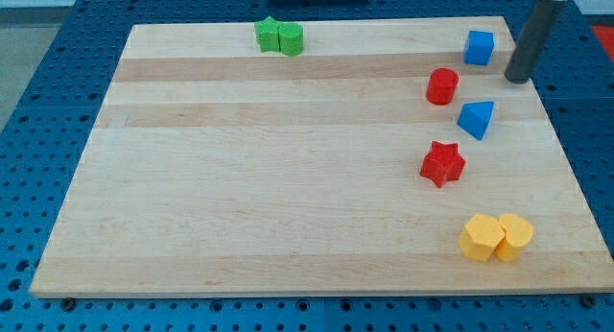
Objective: Move the red circle diagonal to the bottom left of the blue cube
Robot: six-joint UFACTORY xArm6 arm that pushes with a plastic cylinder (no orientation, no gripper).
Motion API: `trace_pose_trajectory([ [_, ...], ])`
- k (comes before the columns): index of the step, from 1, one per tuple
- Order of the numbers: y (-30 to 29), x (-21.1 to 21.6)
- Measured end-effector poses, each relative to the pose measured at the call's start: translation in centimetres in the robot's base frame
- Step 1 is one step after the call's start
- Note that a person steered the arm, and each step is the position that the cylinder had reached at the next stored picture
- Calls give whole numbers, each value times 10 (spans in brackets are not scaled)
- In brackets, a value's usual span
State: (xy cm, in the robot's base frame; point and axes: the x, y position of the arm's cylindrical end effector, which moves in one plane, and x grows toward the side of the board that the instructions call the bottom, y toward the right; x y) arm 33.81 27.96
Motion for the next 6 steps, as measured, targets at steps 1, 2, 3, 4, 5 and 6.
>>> trace_pose_trajectory([
  [1,-26,1],
  [2,-95,-3],
  [3,-166,7],
  [4,-188,-2],
  [5,-191,-66],
  [6,-161,-115],
])
